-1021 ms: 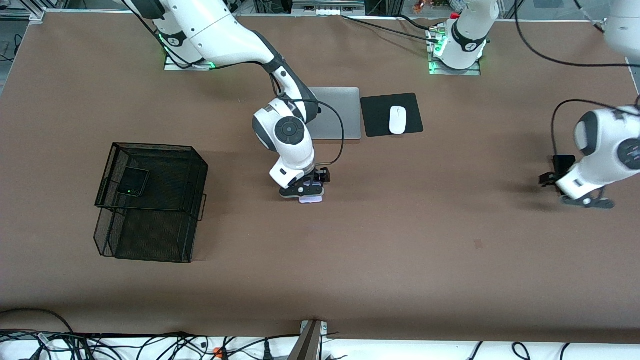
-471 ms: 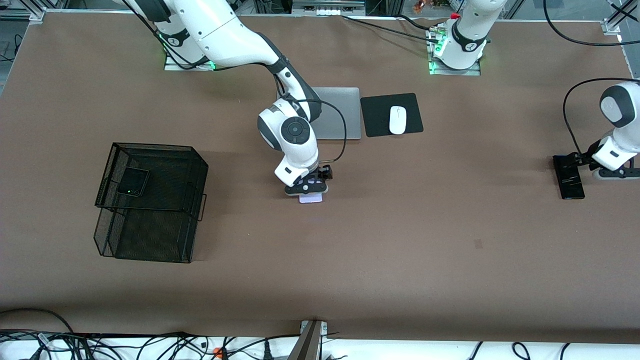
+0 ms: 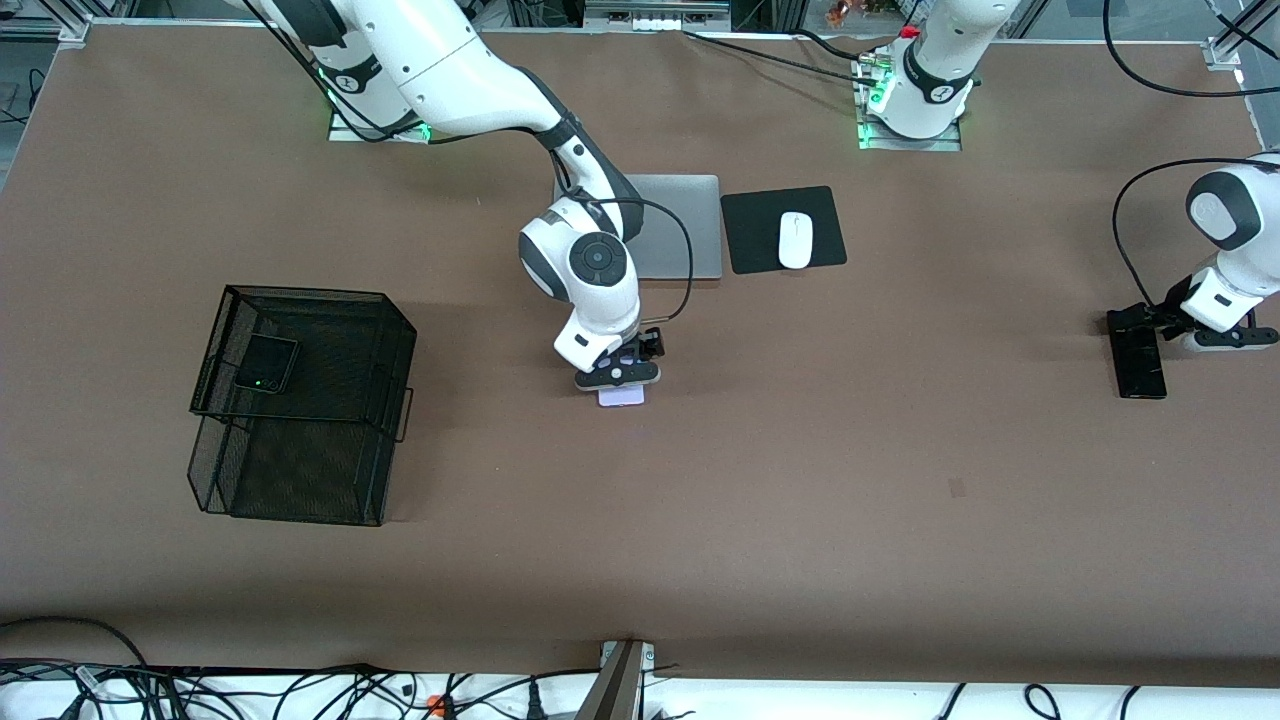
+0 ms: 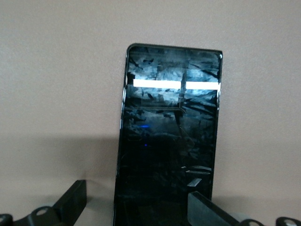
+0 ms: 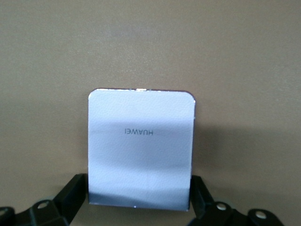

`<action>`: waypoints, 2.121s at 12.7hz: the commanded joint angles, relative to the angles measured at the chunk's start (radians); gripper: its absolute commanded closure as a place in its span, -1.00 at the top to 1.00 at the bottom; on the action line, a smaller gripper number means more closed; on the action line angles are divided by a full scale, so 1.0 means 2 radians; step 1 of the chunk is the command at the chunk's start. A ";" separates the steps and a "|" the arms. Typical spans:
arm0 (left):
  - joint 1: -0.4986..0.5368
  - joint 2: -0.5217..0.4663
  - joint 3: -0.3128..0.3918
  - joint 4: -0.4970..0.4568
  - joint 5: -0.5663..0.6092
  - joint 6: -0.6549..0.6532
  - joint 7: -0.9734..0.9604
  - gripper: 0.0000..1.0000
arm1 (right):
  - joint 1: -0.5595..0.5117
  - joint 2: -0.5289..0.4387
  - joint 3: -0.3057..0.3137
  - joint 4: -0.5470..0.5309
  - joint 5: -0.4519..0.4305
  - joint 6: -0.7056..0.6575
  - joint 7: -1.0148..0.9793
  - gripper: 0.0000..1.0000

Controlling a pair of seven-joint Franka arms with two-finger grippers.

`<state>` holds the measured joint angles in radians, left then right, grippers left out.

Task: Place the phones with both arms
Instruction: 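Grasp the white phone with the right gripper while the left gripper grasps the smartphone, then lower the white phone into the basket while the left gripper lifts the smartphone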

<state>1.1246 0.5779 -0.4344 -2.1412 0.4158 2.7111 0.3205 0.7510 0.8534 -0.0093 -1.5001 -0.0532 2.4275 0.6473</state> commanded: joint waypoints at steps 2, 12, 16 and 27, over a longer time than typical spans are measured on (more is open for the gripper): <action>0.004 -0.006 -0.021 0.008 0.006 -0.002 -0.009 1.00 | 0.004 0.009 -0.005 0.013 -0.023 0.001 -0.015 -0.68; -0.002 0.007 -0.030 0.021 0.005 -0.014 -0.019 1.00 | -0.026 -0.103 -0.049 0.020 -0.021 -0.078 0.003 -1.00; -0.002 0.019 -0.030 0.027 0.008 -0.012 -0.018 1.00 | -0.028 -0.158 -0.123 0.020 -0.019 -0.176 -0.070 -1.00; -0.004 0.030 -0.026 0.037 0.009 -0.005 -0.034 0.86 | -0.134 -0.168 -0.229 -0.010 0.062 -0.162 -0.356 -1.00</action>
<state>1.1210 0.6256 -0.4860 -2.0866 0.4158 2.7032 0.2785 0.5446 0.5068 -0.4762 -1.5163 0.0209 2.0390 0.0152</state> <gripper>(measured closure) 0.048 0.159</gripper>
